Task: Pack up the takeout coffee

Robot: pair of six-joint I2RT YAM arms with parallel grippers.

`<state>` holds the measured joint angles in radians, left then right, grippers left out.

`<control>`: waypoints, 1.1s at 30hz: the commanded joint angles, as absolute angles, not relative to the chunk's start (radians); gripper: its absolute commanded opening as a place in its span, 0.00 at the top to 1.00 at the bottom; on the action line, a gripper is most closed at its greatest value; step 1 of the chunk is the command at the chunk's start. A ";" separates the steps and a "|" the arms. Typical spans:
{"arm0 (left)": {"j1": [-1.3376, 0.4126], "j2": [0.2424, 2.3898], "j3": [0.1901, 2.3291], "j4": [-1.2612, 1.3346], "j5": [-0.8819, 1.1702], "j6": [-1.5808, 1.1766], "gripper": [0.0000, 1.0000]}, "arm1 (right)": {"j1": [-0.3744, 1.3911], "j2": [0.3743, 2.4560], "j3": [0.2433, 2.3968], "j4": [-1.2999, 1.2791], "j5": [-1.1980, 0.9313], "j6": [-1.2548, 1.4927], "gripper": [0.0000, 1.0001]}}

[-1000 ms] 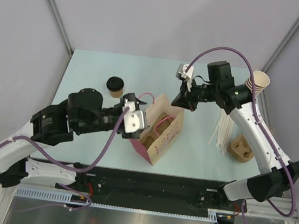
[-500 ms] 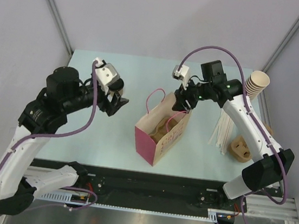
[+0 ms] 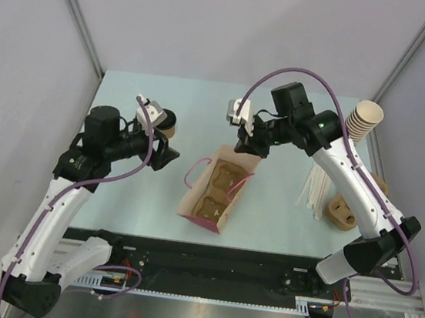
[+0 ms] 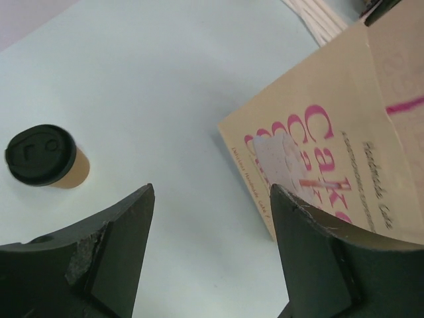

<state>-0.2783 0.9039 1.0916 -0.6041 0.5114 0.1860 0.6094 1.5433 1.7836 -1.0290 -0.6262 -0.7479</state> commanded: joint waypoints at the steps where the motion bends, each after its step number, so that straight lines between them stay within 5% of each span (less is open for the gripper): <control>1: -0.270 0.923 1.063 -0.516 0.620 0.181 0.25 | 0.623 1.503 1.842 -1.107 -0.672 -0.870 1.00; 14: -0.276 1.169 1.072 -0.429 0.559 0.064 0.30 | 0.500 1.704 1.845 -1.104 -0.796 -1.064 0.99; 18: -0.247 1.236 1.147 -0.437 0.433 0.031 0.24 | 0.468 1.782 1.983 -1.160 -0.807 -1.057 0.71; 19: -0.235 1.267 1.187 -0.478 0.405 0.052 0.22 | 0.459 1.793 2.031 -1.161 -0.801 -1.045 0.56; 22: -0.207 1.414 1.365 -0.558 0.261 0.110 0.08 | 0.446 1.835 2.124 -1.173 -0.790 -0.985 0.34; 27: -0.186 1.650 1.656 -0.726 0.117 0.184 0.04 | 0.439 1.862 2.204 -1.204 -0.749 -0.928 0.21; 33: -0.107 1.814 1.839 -0.859 0.181 0.166 0.00 | 0.439 1.861 2.220 -1.164 -0.683 -0.815 0.05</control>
<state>-0.1589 1.7370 1.7309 -0.7063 0.1871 0.1513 0.4381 1.8572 2.1838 -1.1732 -0.7292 -0.9073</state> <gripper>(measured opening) 0.987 0.915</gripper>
